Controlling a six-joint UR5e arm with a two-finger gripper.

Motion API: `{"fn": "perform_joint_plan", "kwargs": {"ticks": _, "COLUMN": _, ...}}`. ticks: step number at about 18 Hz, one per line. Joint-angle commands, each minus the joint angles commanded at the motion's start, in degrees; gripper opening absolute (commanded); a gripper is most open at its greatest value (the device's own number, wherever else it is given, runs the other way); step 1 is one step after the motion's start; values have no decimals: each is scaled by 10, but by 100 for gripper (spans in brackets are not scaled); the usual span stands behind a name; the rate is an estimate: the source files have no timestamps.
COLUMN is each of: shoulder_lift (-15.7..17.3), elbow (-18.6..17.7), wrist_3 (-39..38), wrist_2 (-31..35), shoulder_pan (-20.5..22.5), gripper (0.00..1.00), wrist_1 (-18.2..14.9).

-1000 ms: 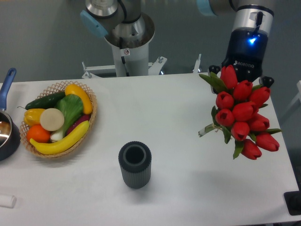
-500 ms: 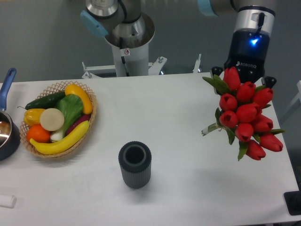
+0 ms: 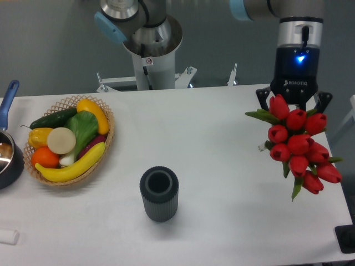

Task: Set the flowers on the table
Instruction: 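Hold the red tulip bunch by the stems and lift it slightly, then carry the tulips toward the grey cup and lower them onto the table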

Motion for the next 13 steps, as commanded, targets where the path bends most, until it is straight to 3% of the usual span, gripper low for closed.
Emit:
{"fn": "perform_joint_plan", "kwargs": {"ticks": 5, "shoulder_lift": -2, "elbow": -37, "wrist_3": 80, "wrist_2": 69, "shoulder_pan": -12, "gripper": 40, "wrist_1": -3}}
{"fn": "perform_joint_plan", "kwargs": {"ticks": 8, "shoulder_lift": -10, "elbow": -51, "wrist_3": 127, "wrist_2": 126, "shoulder_pan": -32, "gripper": 40, "wrist_1": -22}}
{"fn": "perform_joint_plan", "kwargs": {"ticks": 13, "shoulder_lift": -49, "elbow": -62, "wrist_3": 145, "wrist_2": 207, "shoulder_pan": -60, "gripper": 40, "wrist_1": -24}}
